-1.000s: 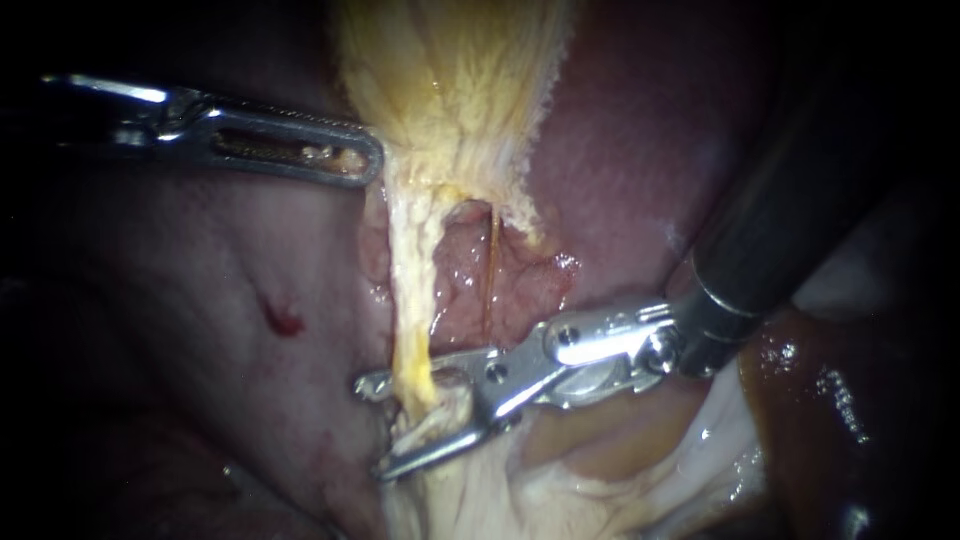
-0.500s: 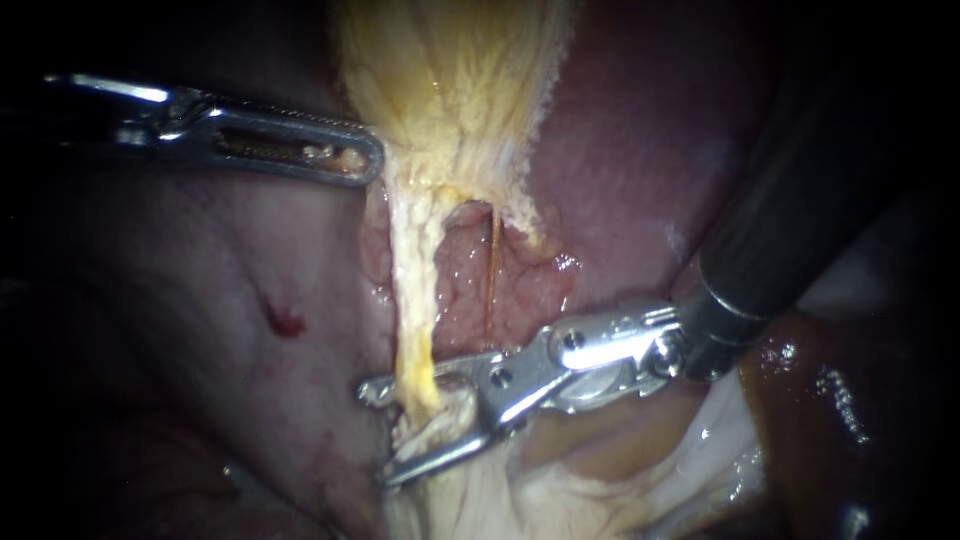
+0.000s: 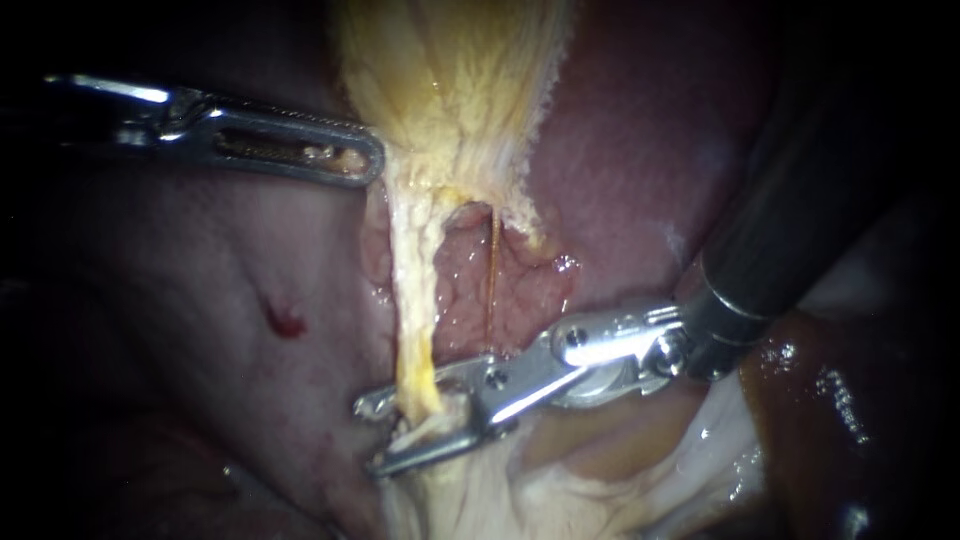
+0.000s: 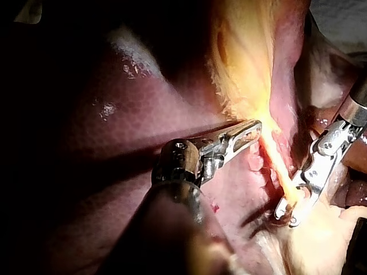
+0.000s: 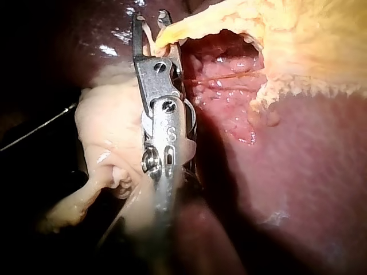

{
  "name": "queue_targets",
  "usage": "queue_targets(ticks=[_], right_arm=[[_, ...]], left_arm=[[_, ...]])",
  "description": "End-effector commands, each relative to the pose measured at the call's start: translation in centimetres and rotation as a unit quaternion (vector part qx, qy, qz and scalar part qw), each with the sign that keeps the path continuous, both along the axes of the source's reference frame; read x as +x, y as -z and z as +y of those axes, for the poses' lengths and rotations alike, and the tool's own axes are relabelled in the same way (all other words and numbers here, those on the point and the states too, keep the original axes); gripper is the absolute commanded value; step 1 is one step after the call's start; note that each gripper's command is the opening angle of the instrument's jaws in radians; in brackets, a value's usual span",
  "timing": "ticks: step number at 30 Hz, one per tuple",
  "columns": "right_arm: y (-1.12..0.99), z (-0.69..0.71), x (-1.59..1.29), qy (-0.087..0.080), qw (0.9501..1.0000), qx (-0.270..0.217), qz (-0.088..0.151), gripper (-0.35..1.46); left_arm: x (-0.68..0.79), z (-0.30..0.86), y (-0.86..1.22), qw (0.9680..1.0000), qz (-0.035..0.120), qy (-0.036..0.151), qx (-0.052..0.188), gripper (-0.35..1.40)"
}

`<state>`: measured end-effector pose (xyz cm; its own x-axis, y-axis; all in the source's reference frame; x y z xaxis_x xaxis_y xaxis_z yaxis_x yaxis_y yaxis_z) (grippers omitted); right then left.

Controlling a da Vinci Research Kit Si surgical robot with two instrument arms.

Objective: Clipping first clip left tube

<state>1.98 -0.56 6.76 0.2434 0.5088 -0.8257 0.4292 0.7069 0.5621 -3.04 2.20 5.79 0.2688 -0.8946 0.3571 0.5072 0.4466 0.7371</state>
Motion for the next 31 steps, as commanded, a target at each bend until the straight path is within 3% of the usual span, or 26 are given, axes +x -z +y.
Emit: queue_targets(ticks=[1,7,12,18,31], right_arm=[[-0.01,0.00,0.00,0.000,1.0000,0.000,0.000,-0.05],[-0.01,0.03,-0.04,-0.009,0.9999,0.000,-0.008,-0.35],[0.04,0.09,-0.09,-0.013,0.9986,0.040,-0.032,-0.35],[0.08,0.12,-0.12,-0.011,0.9983,0.040,-0.040,-0.35],[0.04,0.13,-0.14,-0.012,0.9983,0.040,-0.041,-0.35]], left_arm=[[0.00,0.00,0.00,1.0000,0.000,0.000,0.000,-0.35],[0.00,0.00,0.00,1.0000,0.000,0.000,0.000,-0.35],[0.00,0.00,0.00,1.0000,0.000,0.000,0.000,-0.35],[0.00,0.00,0.01,1.0000,0.000,0.000,0.000,-0.35],[0.00,0.00,0.01,1.0000,0.000,0.000,0.000,-0.35]])
